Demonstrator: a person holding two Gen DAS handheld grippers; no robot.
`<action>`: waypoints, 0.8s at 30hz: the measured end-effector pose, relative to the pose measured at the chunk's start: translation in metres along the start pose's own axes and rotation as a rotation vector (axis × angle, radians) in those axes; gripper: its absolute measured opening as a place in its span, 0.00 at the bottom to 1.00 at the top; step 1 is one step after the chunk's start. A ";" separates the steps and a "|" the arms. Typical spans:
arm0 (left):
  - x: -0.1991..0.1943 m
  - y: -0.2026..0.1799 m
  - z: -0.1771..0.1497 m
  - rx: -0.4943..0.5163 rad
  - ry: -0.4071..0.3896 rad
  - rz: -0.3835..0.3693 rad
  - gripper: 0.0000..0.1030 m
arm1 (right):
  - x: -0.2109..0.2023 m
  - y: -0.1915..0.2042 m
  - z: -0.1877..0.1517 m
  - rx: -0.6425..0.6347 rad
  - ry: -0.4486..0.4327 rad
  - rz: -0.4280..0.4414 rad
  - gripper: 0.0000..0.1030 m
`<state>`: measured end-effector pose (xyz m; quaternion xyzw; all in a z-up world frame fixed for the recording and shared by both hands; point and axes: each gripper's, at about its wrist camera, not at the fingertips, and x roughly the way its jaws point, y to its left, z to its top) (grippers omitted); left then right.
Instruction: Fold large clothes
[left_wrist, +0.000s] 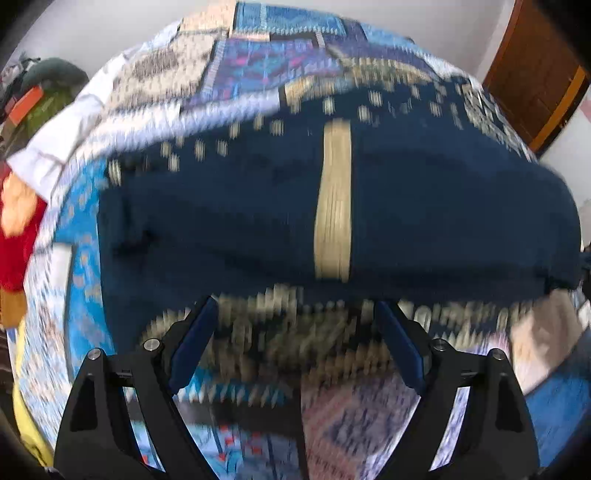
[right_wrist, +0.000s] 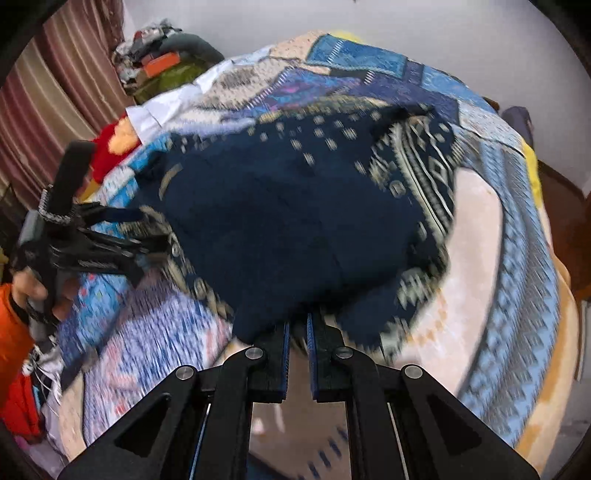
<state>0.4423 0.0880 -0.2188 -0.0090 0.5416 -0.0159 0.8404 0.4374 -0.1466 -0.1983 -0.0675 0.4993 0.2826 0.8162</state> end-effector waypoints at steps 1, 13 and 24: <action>0.000 0.000 0.011 -0.002 -0.013 0.000 0.85 | 0.002 -0.001 0.007 0.001 -0.016 0.014 0.04; 0.010 0.010 0.148 -0.016 -0.143 0.155 0.85 | 0.048 -0.078 0.118 0.197 -0.149 -0.162 0.04; -0.065 0.084 0.148 -0.165 -0.249 0.141 0.90 | 0.011 -0.059 0.120 0.127 -0.230 -0.235 0.05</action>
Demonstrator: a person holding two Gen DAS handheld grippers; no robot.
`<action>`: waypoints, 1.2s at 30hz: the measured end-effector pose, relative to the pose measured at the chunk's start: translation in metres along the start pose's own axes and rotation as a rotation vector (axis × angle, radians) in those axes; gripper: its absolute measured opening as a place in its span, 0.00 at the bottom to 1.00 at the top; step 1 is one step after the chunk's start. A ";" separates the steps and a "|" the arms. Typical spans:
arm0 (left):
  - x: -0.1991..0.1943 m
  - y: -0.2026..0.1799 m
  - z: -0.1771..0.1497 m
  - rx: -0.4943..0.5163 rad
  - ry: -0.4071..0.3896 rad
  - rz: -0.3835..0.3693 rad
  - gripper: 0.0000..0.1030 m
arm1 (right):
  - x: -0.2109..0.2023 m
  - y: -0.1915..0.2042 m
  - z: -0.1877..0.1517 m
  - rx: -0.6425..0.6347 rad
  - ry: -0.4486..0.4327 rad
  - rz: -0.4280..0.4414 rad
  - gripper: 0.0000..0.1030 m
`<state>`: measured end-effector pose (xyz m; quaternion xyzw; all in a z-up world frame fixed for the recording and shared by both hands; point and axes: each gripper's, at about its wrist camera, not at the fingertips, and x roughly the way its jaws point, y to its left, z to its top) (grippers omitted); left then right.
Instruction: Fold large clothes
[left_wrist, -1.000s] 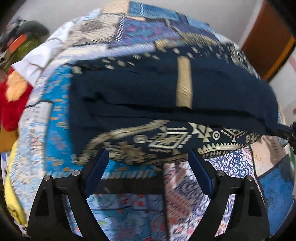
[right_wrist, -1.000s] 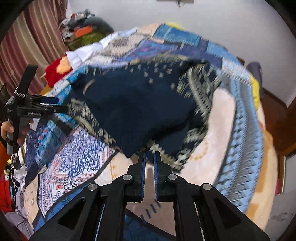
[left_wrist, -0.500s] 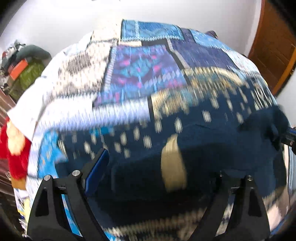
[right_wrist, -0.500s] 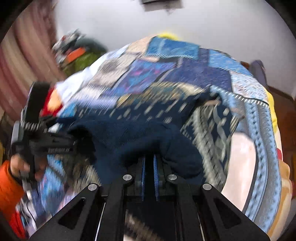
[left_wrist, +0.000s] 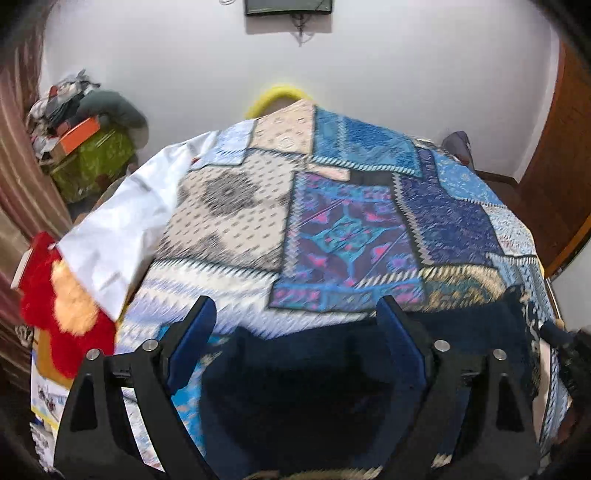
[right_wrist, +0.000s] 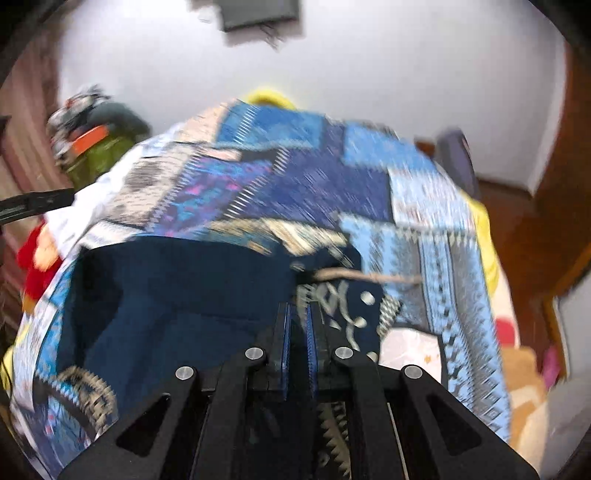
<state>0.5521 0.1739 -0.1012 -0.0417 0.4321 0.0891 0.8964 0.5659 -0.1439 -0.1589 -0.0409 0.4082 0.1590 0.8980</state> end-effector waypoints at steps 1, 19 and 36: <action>0.000 0.013 -0.009 -0.017 0.021 -0.006 0.90 | -0.009 0.009 0.002 -0.034 -0.019 0.019 0.05; 0.128 0.112 -0.093 -0.308 0.274 -0.003 0.94 | 0.073 0.100 -0.026 -0.385 0.157 -0.047 0.04; 0.034 0.054 -0.106 -0.008 0.156 0.019 0.97 | 0.017 0.019 -0.027 -0.183 0.217 0.025 0.05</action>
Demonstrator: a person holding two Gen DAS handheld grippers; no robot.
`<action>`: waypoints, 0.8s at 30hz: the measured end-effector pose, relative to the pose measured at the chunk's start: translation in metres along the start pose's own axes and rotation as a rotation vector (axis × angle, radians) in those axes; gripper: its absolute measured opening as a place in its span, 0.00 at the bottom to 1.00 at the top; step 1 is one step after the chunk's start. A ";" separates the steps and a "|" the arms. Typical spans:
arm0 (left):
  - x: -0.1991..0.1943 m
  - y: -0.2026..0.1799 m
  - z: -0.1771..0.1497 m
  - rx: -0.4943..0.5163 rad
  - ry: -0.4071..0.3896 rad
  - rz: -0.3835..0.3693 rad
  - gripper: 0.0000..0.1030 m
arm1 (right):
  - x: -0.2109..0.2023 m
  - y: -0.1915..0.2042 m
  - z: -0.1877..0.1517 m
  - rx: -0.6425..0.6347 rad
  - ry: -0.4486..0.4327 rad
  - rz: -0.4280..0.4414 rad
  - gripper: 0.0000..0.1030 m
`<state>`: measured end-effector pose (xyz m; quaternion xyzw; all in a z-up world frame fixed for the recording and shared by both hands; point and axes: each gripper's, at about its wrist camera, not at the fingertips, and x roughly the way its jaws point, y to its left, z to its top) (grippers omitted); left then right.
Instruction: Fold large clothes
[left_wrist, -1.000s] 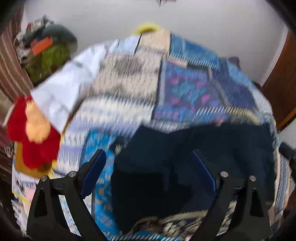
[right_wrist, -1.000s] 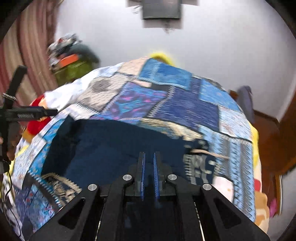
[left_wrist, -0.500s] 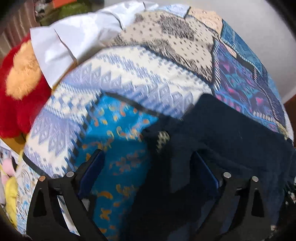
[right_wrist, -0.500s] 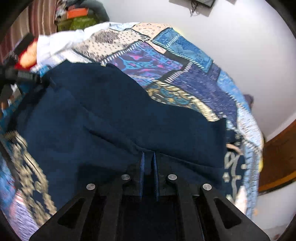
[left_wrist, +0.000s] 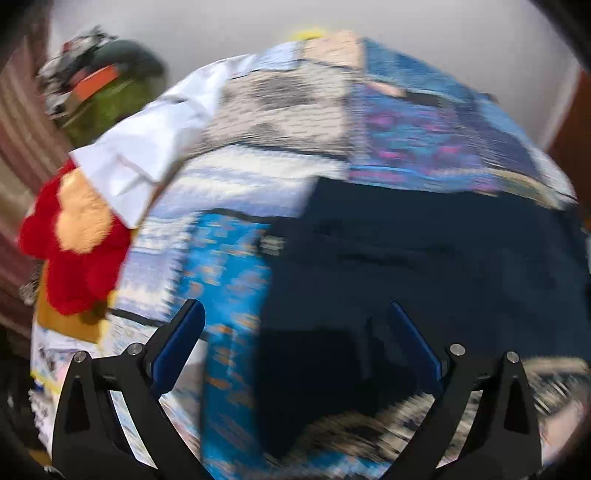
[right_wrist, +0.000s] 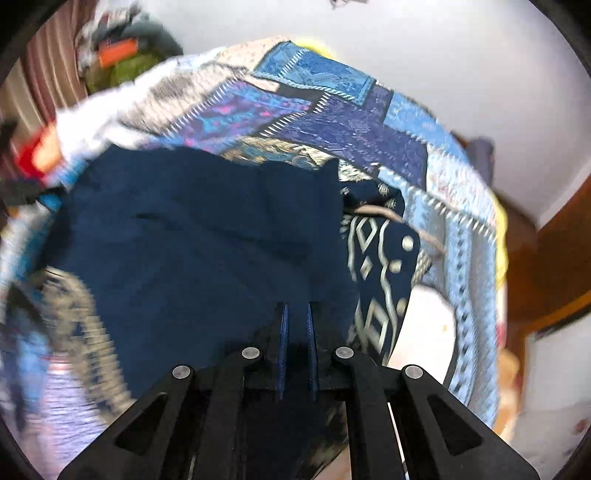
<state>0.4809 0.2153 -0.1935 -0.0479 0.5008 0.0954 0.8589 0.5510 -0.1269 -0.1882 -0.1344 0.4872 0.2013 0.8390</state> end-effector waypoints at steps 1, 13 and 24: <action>-0.007 -0.013 -0.007 0.013 0.004 -0.058 0.97 | -0.008 0.000 -0.002 0.012 -0.008 0.046 0.05; 0.022 -0.096 -0.080 0.100 0.068 -0.177 1.00 | 0.020 0.042 -0.051 -0.089 0.007 -0.136 0.05; 0.011 -0.056 -0.106 0.012 0.108 -0.165 1.00 | 0.009 0.023 -0.074 -0.086 -0.035 -0.173 0.05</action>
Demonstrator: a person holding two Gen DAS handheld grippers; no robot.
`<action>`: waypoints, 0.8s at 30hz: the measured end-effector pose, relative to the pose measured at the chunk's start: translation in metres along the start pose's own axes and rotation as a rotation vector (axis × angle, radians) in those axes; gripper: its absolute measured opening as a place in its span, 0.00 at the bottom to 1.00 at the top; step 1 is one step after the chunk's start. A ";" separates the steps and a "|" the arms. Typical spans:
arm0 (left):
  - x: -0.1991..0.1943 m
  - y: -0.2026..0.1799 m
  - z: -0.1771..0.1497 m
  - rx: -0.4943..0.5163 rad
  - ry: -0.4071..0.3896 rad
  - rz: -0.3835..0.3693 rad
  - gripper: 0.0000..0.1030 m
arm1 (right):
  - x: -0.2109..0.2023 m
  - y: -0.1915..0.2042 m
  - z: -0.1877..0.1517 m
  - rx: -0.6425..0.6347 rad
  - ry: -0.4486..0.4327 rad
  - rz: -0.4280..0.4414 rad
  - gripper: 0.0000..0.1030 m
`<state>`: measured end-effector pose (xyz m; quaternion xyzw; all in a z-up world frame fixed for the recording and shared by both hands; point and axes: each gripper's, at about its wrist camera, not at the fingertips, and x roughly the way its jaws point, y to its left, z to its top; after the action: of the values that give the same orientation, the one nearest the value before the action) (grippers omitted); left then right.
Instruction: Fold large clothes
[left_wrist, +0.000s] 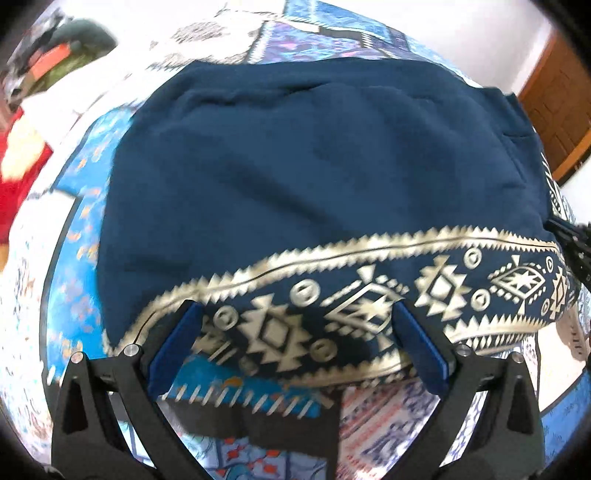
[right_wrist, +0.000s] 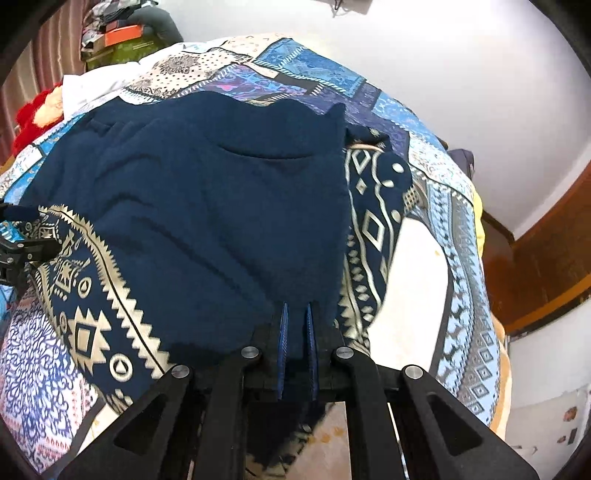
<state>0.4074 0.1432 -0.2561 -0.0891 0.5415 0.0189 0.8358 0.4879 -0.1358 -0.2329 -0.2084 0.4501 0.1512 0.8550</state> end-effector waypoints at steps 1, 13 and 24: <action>-0.003 0.010 -0.005 -0.041 0.010 -0.029 1.00 | -0.002 -0.003 -0.003 0.007 0.001 0.009 0.05; -0.059 0.076 -0.072 -0.209 0.000 0.066 1.00 | -0.004 -0.055 -0.039 0.205 0.100 0.106 0.05; -0.049 0.109 -0.104 -0.524 0.015 -0.214 1.00 | -0.010 -0.048 -0.048 0.151 0.113 -0.063 0.05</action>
<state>0.2795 0.2361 -0.2664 -0.3586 0.5121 0.0692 0.7774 0.4699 -0.2015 -0.2388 -0.1654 0.5012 0.0779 0.8458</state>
